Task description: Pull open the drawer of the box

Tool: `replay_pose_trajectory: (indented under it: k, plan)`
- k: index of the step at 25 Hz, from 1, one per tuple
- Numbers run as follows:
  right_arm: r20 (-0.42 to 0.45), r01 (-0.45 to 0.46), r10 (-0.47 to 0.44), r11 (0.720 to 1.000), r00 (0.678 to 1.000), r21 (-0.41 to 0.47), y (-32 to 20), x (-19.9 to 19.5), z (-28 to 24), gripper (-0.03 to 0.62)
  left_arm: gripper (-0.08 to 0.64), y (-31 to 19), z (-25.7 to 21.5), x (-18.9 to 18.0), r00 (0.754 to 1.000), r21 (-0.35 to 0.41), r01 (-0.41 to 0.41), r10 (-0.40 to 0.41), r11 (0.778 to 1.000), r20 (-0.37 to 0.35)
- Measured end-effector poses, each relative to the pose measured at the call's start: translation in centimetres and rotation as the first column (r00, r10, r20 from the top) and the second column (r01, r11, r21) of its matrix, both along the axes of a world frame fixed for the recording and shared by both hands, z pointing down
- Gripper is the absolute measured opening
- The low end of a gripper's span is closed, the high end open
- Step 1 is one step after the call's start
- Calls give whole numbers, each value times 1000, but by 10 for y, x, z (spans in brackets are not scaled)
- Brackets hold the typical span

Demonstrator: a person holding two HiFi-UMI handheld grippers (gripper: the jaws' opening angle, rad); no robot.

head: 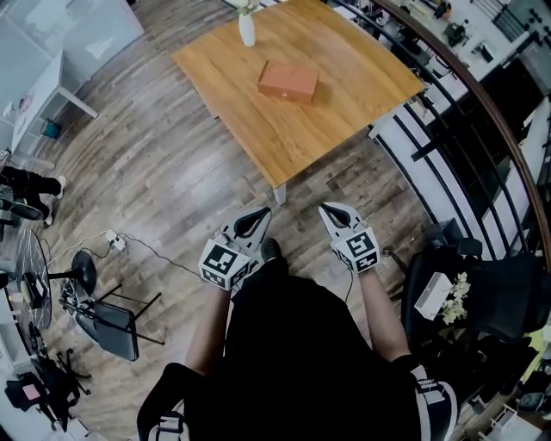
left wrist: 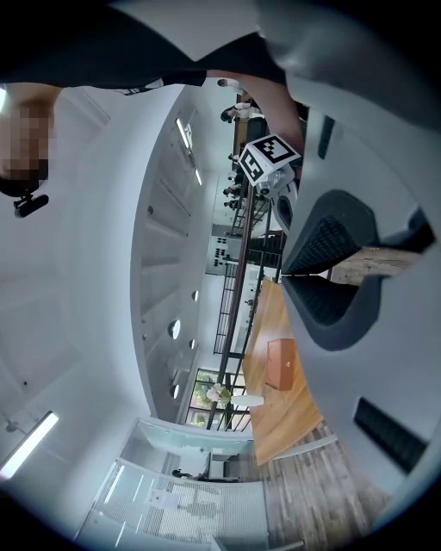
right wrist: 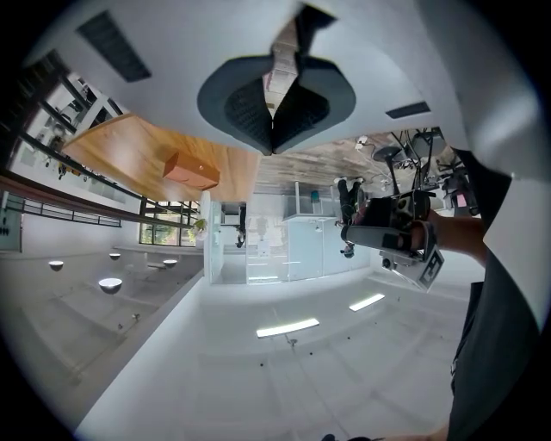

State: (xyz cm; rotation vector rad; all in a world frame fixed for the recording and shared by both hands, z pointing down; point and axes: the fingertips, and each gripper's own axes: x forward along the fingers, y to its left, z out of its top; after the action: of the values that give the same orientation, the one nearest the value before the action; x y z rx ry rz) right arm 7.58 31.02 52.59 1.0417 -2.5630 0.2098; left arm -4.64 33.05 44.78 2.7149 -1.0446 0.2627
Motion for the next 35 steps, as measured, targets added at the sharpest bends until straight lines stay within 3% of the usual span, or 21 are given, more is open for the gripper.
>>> replay_pose_trajectory:
  k: [11, 20, 29, 35]
  plan:
    - [-25, -43, 42, 999, 999, -11, -54, -46, 1, 15, 23, -58, -2, -49, 999, 7, -53, 53, 999, -2]
    - [-15, -88, 88, 996, 996, -7, -92, -59, 7, 15, 23, -99, 8, -77, 998, -13, -55, 55, 998, -9]
    - [-15, -87, 87, 994, 996, -59, -126, -42, 30, 15, 23, -139, 25, -58, 999, -54, -52, 52, 997, -10]
    - [-39, -40, 37, 996, 999, -80, -192, -21, 38, 15, 24, -200, 31, -39, 1000, -82, -15, 15, 997, -1]
